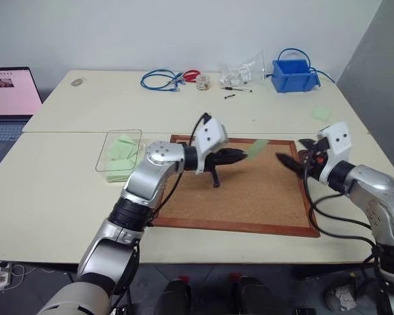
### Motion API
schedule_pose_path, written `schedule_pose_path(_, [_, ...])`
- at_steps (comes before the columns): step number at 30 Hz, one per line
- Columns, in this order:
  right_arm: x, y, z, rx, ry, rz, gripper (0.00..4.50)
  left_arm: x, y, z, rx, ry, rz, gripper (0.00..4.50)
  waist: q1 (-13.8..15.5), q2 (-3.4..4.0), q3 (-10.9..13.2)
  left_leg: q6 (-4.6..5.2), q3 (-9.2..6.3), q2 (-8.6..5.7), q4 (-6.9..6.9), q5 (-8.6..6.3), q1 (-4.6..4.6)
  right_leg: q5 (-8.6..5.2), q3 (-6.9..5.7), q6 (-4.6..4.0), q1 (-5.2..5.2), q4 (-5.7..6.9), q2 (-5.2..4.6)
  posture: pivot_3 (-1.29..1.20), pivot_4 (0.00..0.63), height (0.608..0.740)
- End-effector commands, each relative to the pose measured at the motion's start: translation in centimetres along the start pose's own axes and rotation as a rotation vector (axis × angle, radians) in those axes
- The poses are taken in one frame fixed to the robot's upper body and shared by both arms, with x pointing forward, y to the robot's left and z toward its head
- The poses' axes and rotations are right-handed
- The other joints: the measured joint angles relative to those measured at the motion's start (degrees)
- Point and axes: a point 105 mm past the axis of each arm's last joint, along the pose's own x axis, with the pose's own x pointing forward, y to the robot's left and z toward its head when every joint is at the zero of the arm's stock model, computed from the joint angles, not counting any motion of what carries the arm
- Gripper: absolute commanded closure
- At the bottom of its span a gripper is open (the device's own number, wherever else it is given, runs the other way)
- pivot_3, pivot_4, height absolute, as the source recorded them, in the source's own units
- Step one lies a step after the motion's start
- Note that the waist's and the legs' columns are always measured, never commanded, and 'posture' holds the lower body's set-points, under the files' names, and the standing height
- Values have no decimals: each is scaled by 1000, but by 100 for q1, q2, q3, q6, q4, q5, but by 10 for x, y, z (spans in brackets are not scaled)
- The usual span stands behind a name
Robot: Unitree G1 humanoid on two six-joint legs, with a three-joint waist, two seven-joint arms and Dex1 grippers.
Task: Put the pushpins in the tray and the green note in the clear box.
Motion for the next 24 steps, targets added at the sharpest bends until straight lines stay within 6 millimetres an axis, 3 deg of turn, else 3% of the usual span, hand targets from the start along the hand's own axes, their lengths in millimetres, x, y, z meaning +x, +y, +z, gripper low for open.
schedule_pose_path(1, [-3, 42, 39, -27, -98, 207, 67, -25, 21, 12, -18, -24, 188, 4500, 0, -1, 1, 0, -4, 1, 2, 0, 4, 0, -5, 0, 8, -2, 0, 0, 150, 740])
schedule_pose_path(6, [9, 57, 58, -44, -150, 249, 67, -61, 48, 3, -73, 30, 482, 4500, 13, -1, 1, 0, -9, 3, 1, 0, 6, 0, -8, 0, 10, -3, -1, 0, 150, 740])
schedule_pose_path(8, [13, 59, 62, -38, -167, 249, 67, -84, 65, -1, -93, 48, 674, 4500, 43, -2, 1, 0, -10, 2, 1, 0, 7, 0, -11, 0, 11, -4, -1, 0, 150, 740])
schedule_pose_path(13, [23, 53, 68, -44, -193, 219, 67, -166, 98, -27, -156, 149, 1177, 4500, 66, -2, 1, 0, -13, 3, 0, 0, 7, 1, -2, 1, 7, -4, -5, 0, 150, 740])
schedule_pose_path(15, [25, 50, 69, -43, -197, 212, 67, -183, 102, -34, -179, 172, 1265, 4500, 82, -3, 1, -1, -11, 4, 0, 0, 7, 1, -6, 0, 6, -4, -4, 0, 150, 740])
schedule_pose_path(18, [28, 43, 69, -35, -203, 192, 67, -191, 104, -44, -207, 197, 1282, 4500, 112, -4, 1, -1, -9, 2, 0, 0, 6, 1, -7, 0, 6, -5, -5, 0, 150, 740])
schedule_pose_path(22, [31, 41, 67, -32, -204, 186, 67, -179, 101, -61, -304, 214, 1207, 4500, 140, -5, 1, -2, -7, 0, 0, 0, 5, 1, -12, 0, 9, -6, -16, 0, 150, 740])
schedule_pose_path(24, [32, 40, 68, -32, -207, 184, 0, -176, 99, -63, -314, 219, 1199, 4192, 137, -7, 1, -2, -6, -1, 1, 0, 3, 1, -11, 1, 8, -6, -17, 0, 150, 740])
